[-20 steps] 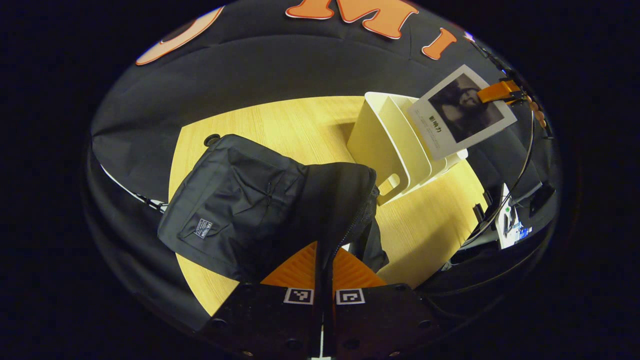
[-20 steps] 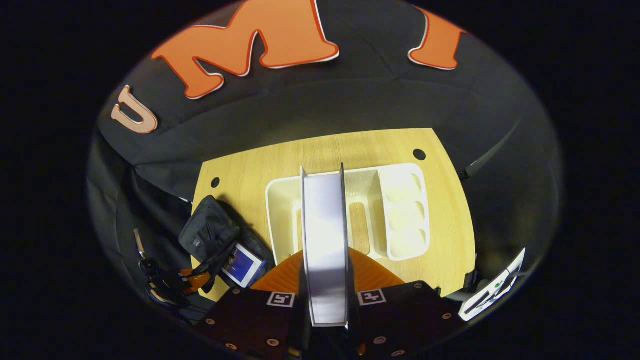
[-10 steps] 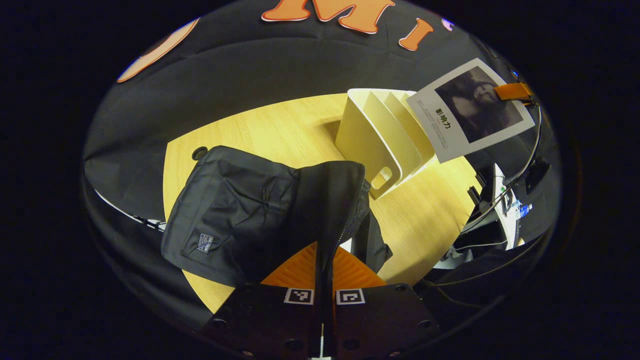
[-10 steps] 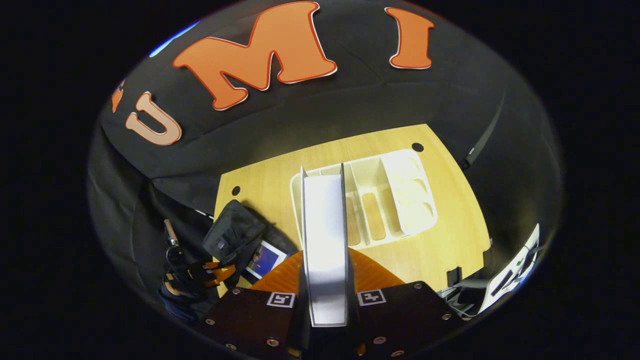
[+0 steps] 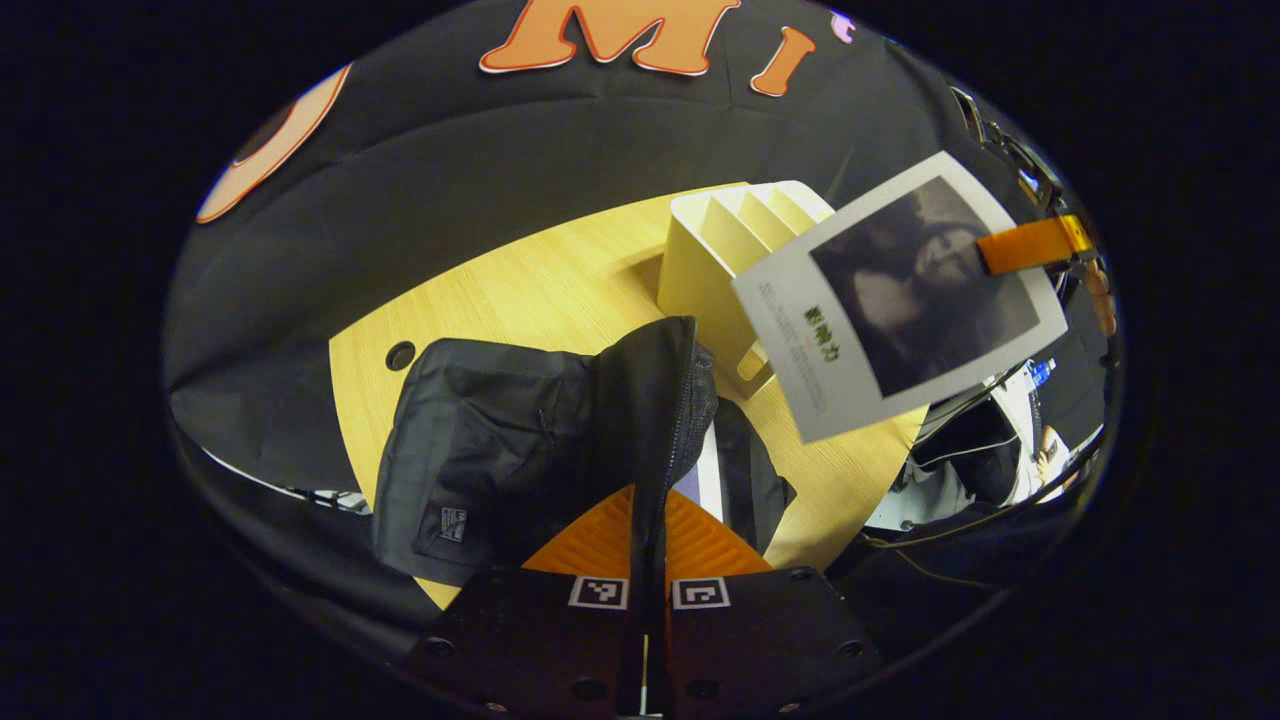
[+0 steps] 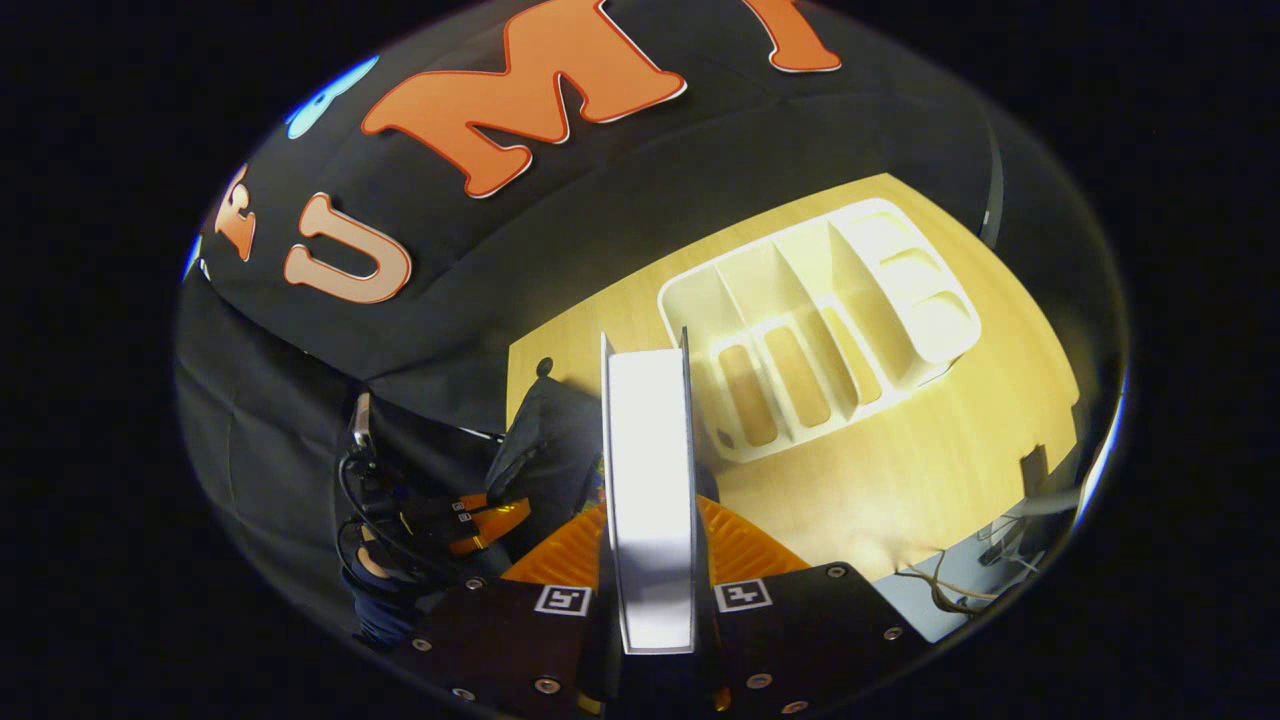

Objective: Open the schoolbag, grab two books from the bookshelf and put them into the schoolbag.

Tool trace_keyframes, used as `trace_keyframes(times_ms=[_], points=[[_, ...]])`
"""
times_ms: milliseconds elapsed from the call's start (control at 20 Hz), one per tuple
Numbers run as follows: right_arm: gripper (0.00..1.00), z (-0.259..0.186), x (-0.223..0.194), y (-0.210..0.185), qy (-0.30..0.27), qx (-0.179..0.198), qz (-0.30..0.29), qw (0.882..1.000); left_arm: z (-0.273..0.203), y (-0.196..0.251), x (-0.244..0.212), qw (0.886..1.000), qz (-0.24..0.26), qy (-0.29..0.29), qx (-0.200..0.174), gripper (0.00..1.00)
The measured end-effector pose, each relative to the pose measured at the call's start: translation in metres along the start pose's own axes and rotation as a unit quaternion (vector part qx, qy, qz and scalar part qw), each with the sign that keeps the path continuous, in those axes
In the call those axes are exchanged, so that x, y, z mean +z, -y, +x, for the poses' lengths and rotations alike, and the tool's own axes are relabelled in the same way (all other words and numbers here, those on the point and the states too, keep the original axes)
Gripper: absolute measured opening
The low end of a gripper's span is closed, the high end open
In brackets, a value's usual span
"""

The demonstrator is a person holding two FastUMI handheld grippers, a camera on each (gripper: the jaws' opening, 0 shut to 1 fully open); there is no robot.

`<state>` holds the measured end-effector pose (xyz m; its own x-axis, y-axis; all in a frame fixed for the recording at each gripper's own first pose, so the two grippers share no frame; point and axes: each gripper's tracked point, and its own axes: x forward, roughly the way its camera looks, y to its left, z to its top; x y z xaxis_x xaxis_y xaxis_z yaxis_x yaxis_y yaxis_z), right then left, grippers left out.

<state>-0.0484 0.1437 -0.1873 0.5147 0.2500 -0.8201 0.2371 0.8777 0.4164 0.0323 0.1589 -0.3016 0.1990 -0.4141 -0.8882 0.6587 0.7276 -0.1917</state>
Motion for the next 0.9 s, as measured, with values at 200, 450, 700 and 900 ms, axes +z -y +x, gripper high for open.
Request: trace_keyframes(times_ms=[200, 450, 700, 900], points=[[0.30, 0.032, -0.027, -0.021, -0.009, 0.040, 0.021, 0.999, -0.015, 0.000, 0.011, 1.000, 0.018, 0.011, -0.009, 0.02], [0.30, 0.075, -0.057, -0.029, -0.026, 0.073, 0.056, 0.995, -0.029, -0.004, 0.023, 0.999, 0.015, 0.025, -0.015, 0.02], [0.30, 0.118, -0.069, -0.043, -0.029, 0.114, 0.100, 0.988, -0.033, 0.002, 0.028, 0.999, 0.021, 0.032, -0.015, 0.02], [0.30, 0.150, -0.077, -0.050, -0.024, 0.128, 0.122, 0.984, -0.034, 0.006, 0.035, 0.999, 0.025, 0.035, -0.017, 0.02]])
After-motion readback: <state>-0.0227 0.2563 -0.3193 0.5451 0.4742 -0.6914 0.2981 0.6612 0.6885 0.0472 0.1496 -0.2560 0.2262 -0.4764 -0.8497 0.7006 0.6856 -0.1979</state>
